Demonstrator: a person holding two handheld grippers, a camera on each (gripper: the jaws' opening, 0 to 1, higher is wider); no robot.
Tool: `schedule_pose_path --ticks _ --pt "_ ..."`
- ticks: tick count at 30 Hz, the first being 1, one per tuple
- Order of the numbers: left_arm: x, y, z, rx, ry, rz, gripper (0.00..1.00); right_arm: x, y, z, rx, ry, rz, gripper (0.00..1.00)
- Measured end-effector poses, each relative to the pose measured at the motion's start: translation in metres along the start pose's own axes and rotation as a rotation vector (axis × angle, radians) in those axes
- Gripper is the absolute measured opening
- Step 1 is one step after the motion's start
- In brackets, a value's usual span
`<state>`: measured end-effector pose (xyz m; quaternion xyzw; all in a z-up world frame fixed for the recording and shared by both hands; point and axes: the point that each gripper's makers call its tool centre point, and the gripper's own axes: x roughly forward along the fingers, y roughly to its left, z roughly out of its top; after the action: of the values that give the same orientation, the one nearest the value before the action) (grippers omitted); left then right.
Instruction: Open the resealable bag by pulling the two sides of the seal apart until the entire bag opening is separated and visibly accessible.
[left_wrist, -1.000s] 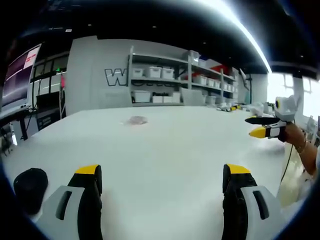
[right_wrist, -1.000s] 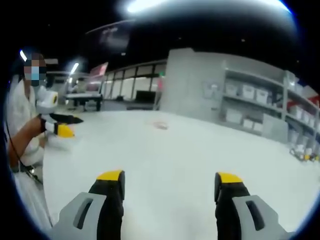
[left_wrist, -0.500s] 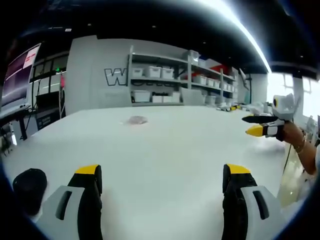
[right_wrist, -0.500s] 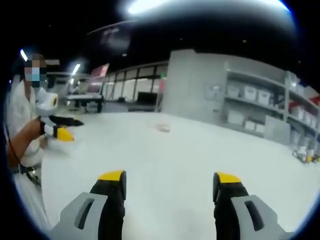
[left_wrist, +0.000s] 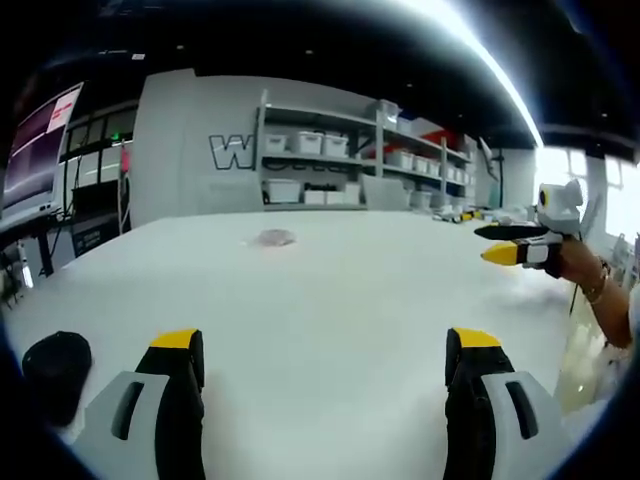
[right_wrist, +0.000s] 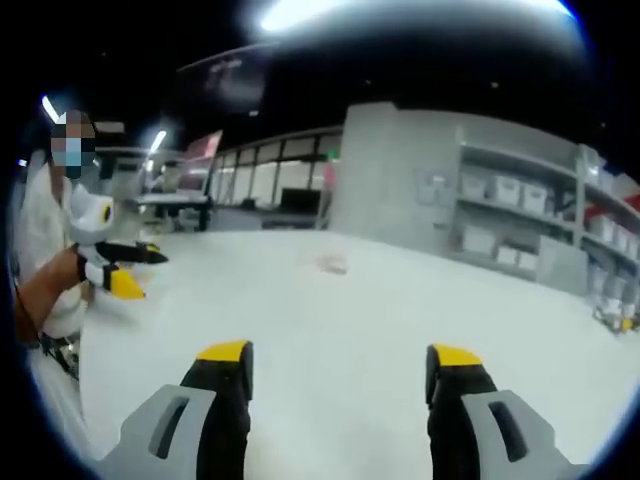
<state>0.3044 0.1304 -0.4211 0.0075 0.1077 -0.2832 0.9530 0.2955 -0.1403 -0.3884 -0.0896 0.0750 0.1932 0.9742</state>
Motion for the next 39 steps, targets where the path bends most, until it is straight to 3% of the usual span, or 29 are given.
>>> schedule_pose_path --ticks 39 --pt "0.001 0.002 0.001 -0.003 0.002 -0.003 0.99 0.052 0.007 0.034 -0.011 -0.018 0.051 0.7"
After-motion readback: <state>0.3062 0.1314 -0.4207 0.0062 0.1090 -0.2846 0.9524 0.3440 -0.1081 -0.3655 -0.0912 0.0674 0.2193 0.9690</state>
